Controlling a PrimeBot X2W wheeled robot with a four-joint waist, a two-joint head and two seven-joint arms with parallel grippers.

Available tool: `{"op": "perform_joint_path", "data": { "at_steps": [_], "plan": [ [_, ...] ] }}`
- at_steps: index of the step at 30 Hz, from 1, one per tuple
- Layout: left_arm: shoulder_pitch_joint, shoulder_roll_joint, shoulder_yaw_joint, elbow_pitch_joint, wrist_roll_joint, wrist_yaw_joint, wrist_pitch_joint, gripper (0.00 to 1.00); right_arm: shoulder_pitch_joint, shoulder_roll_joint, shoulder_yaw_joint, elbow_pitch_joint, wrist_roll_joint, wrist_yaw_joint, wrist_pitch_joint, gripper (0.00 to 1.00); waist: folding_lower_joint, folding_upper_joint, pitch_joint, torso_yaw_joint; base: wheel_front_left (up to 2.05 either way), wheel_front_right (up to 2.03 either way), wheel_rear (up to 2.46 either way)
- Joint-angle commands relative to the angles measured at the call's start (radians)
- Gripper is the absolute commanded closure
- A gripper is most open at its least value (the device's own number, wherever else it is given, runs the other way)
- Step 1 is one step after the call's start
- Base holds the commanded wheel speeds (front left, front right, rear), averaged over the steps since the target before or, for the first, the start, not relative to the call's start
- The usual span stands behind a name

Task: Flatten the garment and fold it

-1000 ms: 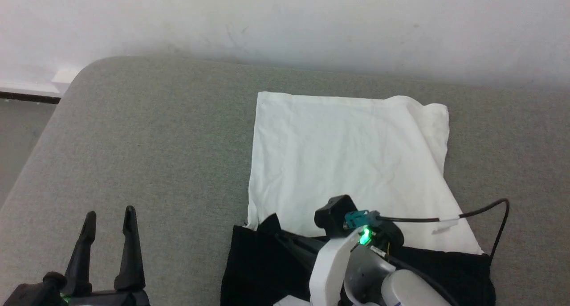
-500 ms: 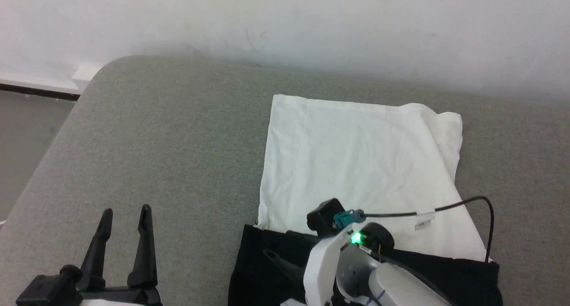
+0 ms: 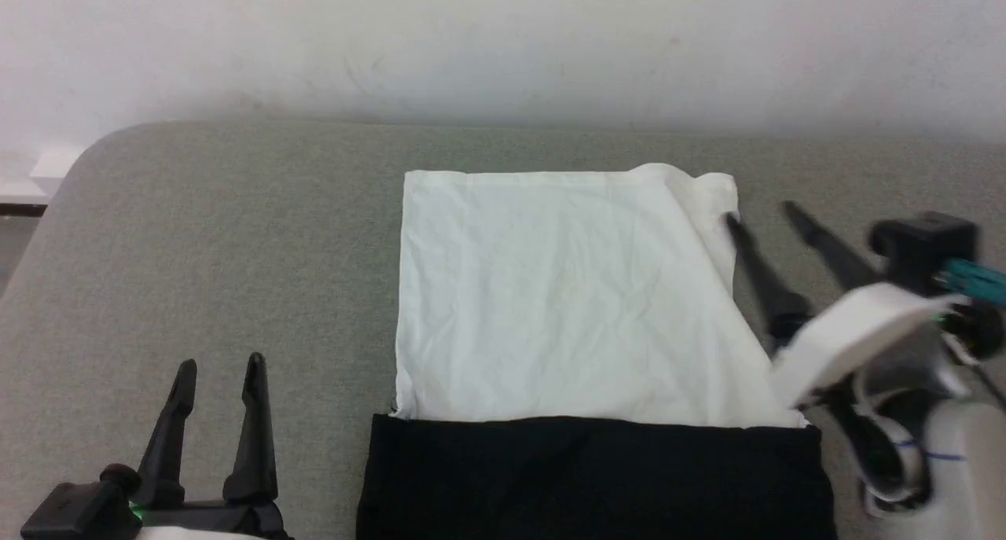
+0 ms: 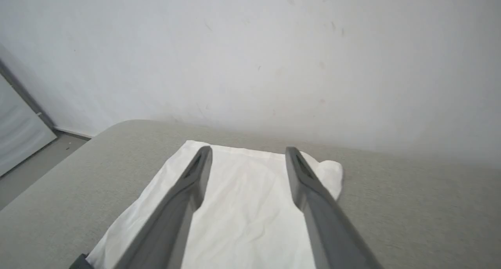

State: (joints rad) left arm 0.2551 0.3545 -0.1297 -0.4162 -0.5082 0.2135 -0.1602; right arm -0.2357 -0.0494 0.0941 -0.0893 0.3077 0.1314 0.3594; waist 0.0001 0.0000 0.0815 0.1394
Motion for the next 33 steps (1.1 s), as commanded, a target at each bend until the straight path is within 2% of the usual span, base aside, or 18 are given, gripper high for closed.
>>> {"op": "perform_joint_path", "data": {
  "at_steps": [1,5,8,15,18,20,23,27,33],
  "plan": [
    [-0.022,0.002,-0.003,-0.005,0.005,0.003,-0.002,0.00,0.059,-0.001,-0.094,-0.091,-0.057,-0.001,-0.021,0.00,-0.0001,0.0000,0.018,-0.035,0.00,0.00,0.00],
    [-0.022,-0.004,-0.007,-0.002,0.006,0.007,-0.010,0.00,0.191,-0.001,-0.280,-0.261,-0.126,-0.001,-0.075,0.00,-0.0001,0.0000,0.034,-0.064,0.00,0.00,0.00],
    [-0.011,-0.010,-0.006,0.004,0.007,0.011,-0.022,0.00,0.287,-0.001,-0.383,-0.324,-0.121,-0.001,-0.135,0.00,-0.0001,0.0000,0.048,-0.084,0.00,0.00,0.00],
    [-0.018,-0.008,-0.004,-0.004,0.004,0.007,-0.029,0.00,0.393,-0.001,-0.442,-0.320,-0.070,-0.001,-0.221,0.00,-0.0001,0.0000,0.096,-0.117,0.00,0.00,0.00],
    [-0.089,0.038,0.004,-0.023,0.016,-0.013,0.007,0.00,0.387,-0.001,-0.432,-0.318,-0.060,-0.001,-0.248,0.00,-0.0001,0.0000,0.130,-0.123,0.00,0.00,0.00],
    [-0.172,0.084,0.012,-0.032,0.026,-0.031,0.056,0.00,0.370,-0.001,-0.423,-0.323,-0.065,-0.001,-0.257,0.00,-0.0001,0.0000,0.157,-0.123,0.00,0.00,0.00],
    [-0.339,0.135,0.030,-0.027,-0.014,-0.062,0.158,0.00,0.333,-0.001,-0.404,-0.340,-0.078,-0.001,-0.261,0.00,-0.0001,0.0000,0.206,-0.124,0.00,0.00,0.00],
    [-0.587,0.236,0.011,0.062,-0.054,-0.123,0.361,0.00,0.288,-0.001,-0.380,-0.358,-0.090,-0.001,-0.254,0.00,-0.0001,0.0000,0.280,-0.127,0.00,0.00,0.00],
    [-0.916,0.288,-0.046,0.252,-0.124,-0.177,0.623,0.00,0.244,-0.001,-0.352,-0.377,-0.087,-0.001,-0.247,0.00,-0.0001,0.0000,0.393,-0.144,0.00,0.00,0.00]
  ]
}}
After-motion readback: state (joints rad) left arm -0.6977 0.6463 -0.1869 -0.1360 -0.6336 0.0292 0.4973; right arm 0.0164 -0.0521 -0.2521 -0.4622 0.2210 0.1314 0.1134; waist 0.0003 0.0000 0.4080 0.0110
